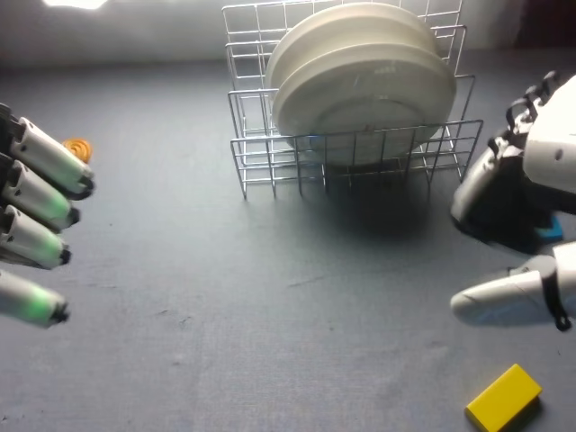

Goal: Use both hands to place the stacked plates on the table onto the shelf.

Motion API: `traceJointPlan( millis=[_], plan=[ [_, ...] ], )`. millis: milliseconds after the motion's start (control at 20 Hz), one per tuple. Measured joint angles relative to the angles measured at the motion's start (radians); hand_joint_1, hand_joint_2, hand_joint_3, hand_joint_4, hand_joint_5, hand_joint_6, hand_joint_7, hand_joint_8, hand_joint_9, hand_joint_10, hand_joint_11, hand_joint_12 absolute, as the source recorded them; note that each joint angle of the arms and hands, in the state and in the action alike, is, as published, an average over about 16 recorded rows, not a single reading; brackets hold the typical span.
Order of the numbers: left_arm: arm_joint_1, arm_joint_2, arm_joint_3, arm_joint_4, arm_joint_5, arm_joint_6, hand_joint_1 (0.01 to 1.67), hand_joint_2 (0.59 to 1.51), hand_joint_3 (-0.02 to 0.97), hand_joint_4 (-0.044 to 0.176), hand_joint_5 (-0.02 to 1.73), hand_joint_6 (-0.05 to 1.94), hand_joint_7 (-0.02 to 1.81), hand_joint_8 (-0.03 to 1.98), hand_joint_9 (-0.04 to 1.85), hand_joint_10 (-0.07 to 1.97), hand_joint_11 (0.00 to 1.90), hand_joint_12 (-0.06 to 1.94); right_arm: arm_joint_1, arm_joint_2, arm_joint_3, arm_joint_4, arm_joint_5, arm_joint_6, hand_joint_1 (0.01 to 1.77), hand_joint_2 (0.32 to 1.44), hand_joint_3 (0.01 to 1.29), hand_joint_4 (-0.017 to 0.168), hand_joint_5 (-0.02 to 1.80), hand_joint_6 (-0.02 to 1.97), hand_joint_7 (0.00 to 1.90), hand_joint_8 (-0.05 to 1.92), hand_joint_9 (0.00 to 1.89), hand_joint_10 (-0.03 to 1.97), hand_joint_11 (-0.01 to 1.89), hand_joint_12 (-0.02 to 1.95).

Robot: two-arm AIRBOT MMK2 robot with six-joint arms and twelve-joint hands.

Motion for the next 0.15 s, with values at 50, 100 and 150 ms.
traceJointPlan(
  millis=[50,100,150],
  plan=[
    [0.0,0.0,-0.001,0.0,0.0,0.0,0.17,1.191,-0.005,0.064,0.97,1.34,1.11,1.6,1.03,1.68,0.91,1.78,-0.009,0.007,-0.002,-0.037,0.01,0.034,0.25,1.11,0.01,-0.002,0.9,1.6,0.93,1.71,0.89,1.81,0.84,1.92],
    [0.0,0.0,-0.001,-0.001,0.001,0.0,0.17,1.192,-0.005,0.07,1.01,1.46,1.14,1.72,1.08,1.8,0.97,1.85,-0.017,0.014,-0.005,-0.075,0.021,0.069,0.25,1.11,0.01,-0.002,0.93,1.72,0.96,1.81,0.93,1.88,0.9,1.93],
    [0.0,0.0,-0.002,-0.001,0.001,0.0,0.17,1.192,-0.005,0.076,1.05,1.6,1.18,1.83,1.12,1.88,1.04,1.89,-0.025,0.022,-0.006,-0.114,0.034,0.105,0.25,1.1,0.01,-0.002,0.96,1.82,0.99,1.88,0.97,1.91,0.96,1.93]
  ],
)
